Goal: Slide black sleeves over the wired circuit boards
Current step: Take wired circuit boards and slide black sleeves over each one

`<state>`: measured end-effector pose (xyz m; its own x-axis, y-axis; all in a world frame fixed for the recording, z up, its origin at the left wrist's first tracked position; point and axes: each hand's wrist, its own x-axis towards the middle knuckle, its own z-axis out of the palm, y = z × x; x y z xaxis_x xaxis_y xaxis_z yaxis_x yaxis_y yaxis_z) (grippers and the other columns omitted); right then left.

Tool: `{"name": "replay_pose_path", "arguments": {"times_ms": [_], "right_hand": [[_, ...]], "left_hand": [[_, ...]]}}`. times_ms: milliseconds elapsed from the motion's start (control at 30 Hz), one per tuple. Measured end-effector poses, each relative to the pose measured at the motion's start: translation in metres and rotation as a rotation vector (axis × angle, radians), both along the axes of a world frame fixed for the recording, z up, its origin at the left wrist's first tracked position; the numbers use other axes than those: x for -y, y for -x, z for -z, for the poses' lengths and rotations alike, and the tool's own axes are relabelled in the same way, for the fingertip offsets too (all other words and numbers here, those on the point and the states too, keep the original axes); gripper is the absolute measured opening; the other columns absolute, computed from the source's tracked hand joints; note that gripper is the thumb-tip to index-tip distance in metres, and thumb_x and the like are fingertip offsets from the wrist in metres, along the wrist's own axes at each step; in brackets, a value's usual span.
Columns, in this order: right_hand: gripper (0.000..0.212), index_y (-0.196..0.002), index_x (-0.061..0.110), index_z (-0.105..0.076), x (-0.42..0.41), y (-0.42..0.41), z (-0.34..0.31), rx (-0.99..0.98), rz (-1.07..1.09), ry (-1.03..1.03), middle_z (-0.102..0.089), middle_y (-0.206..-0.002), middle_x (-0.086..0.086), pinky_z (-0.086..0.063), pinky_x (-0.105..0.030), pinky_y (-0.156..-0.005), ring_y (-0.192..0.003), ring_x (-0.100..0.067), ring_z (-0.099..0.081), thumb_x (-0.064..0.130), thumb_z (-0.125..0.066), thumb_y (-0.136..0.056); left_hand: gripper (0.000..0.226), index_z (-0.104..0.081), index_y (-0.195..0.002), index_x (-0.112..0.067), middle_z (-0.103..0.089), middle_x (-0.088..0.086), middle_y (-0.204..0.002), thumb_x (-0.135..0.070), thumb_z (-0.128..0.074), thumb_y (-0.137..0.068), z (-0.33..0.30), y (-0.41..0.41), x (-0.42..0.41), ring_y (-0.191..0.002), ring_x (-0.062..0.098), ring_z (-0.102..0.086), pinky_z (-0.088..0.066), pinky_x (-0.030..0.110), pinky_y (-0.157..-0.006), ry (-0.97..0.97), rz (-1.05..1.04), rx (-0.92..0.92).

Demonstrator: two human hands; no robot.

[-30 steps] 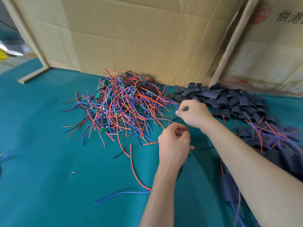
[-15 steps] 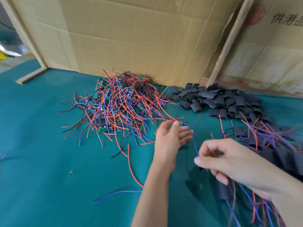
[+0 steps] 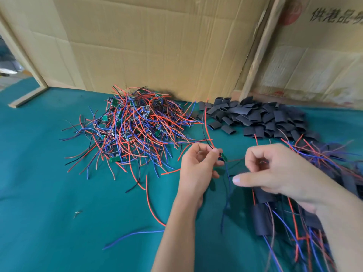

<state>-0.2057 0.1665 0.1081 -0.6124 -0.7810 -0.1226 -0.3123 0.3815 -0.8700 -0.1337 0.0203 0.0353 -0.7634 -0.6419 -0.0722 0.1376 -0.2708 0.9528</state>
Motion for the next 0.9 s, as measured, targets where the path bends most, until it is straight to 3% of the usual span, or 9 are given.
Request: {"name": "replay_pose_path", "arguments": {"times_ms": [67,167,267,367,467,600,733,833,900], "right_hand": [[0.042,-0.060,0.014,-0.047,0.005,0.008,0.005,-0.107,0.056,0.020,-0.038,-0.050,0.009,-0.026,-0.025,-0.053,-0.049,-0.013,-0.031,0.012,-0.090,-0.059],[0.027,-0.063,0.013,-0.049,0.013,0.013,0.015,-0.152,0.089,0.054,-0.040,-0.049,0.010,-0.026,-0.025,-0.050,-0.049,-0.013,-0.032,0.018,-0.071,-0.050],[0.021,-0.066,0.016,-0.052,0.016,0.018,0.024,-0.139,0.141,0.082,-0.049,-0.052,0.004,-0.029,-0.023,-0.047,-0.050,-0.014,-0.037,0.018,-0.065,-0.049],[0.018,-0.066,0.018,-0.055,0.016,0.021,0.033,-0.084,0.184,0.088,-0.057,-0.058,-0.005,-0.029,-0.023,-0.048,-0.052,-0.018,-0.039,0.017,-0.063,-0.050],[0.013,-0.064,0.022,-0.061,0.019,0.022,0.039,-0.006,0.208,0.106,-0.074,-0.079,-0.004,-0.031,-0.019,-0.043,-0.056,-0.019,-0.047,0.016,-0.060,-0.052],[0.029,-0.076,0.026,-0.071,0.022,0.022,0.040,0.007,0.212,0.159,-0.078,-0.079,-0.003,-0.032,-0.010,-0.042,-0.052,-0.007,-0.052,0.015,-0.051,-0.059],[0.032,-0.080,0.021,-0.080,0.032,0.005,0.040,0.043,0.066,0.109,-0.075,-0.073,-0.008,-0.035,-0.015,-0.044,-0.053,-0.010,-0.056,0.012,-0.052,-0.066],[0.030,-0.086,0.008,-0.078,0.037,-0.007,0.037,0.282,-0.122,0.115,-0.076,-0.082,-0.016,-0.036,-0.020,-0.041,-0.054,-0.013,-0.052,-0.003,-0.052,-0.075],[0.030,-0.088,0.008,-0.077,0.038,-0.012,0.034,0.439,-0.248,0.129,-0.075,-0.085,-0.017,-0.038,-0.019,-0.042,-0.055,-0.012,-0.052,-0.002,-0.051,-0.074]], "left_hand": [[0.016,-0.054,-0.086,-0.016,-0.077,0.009,-0.097,-0.006,-0.062,-0.095,0.000,0.001,0.000,-0.067,0.011,-0.058,-0.041,0.018,-0.052,0.059,-0.011,-0.011],[0.014,-0.055,-0.087,-0.014,-0.078,0.008,-0.094,-0.006,-0.061,-0.097,0.001,0.001,0.001,-0.070,0.000,-0.062,-0.043,0.013,-0.059,0.122,-0.033,-0.058],[0.012,-0.059,-0.088,-0.013,-0.077,0.000,-0.086,-0.007,-0.060,-0.098,0.001,0.001,0.003,-0.079,0.002,-0.067,-0.048,0.014,-0.065,0.131,-0.018,-0.090],[0.010,-0.061,-0.090,-0.012,-0.072,-0.004,-0.081,-0.008,-0.060,-0.099,0.000,-0.001,0.004,-0.079,0.006,-0.066,-0.050,0.019,-0.062,0.071,0.012,-0.117],[0.013,-0.061,-0.088,-0.013,-0.067,-0.001,-0.082,-0.008,-0.057,-0.100,-0.002,-0.003,0.004,-0.075,0.009,-0.058,-0.044,0.020,-0.056,-0.006,0.039,-0.152],[0.011,-0.060,-0.088,-0.013,-0.068,0.005,-0.090,-0.013,-0.057,-0.098,-0.005,-0.004,0.005,-0.071,0.011,-0.048,-0.037,0.020,-0.054,-0.108,0.051,-0.232],[0.007,-0.057,-0.087,-0.017,-0.074,0.004,-0.096,-0.023,-0.060,-0.087,-0.008,-0.007,0.007,-0.066,0.009,-0.047,-0.037,0.023,-0.060,-0.193,0.074,-0.320],[0.007,-0.055,-0.085,-0.019,-0.074,0.003,-0.095,-0.022,-0.059,-0.089,-0.008,-0.011,0.013,-0.048,0.009,-0.038,-0.032,0.020,-0.042,-0.233,0.019,-0.321],[0.008,-0.058,-0.088,-0.022,-0.074,-0.001,-0.092,-0.019,-0.058,-0.095,-0.006,-0.012,0.017,-0.043,0.009,-0.032,-0.026,0.018,-0.039,-0.221,-0.049,-0.270]]}}
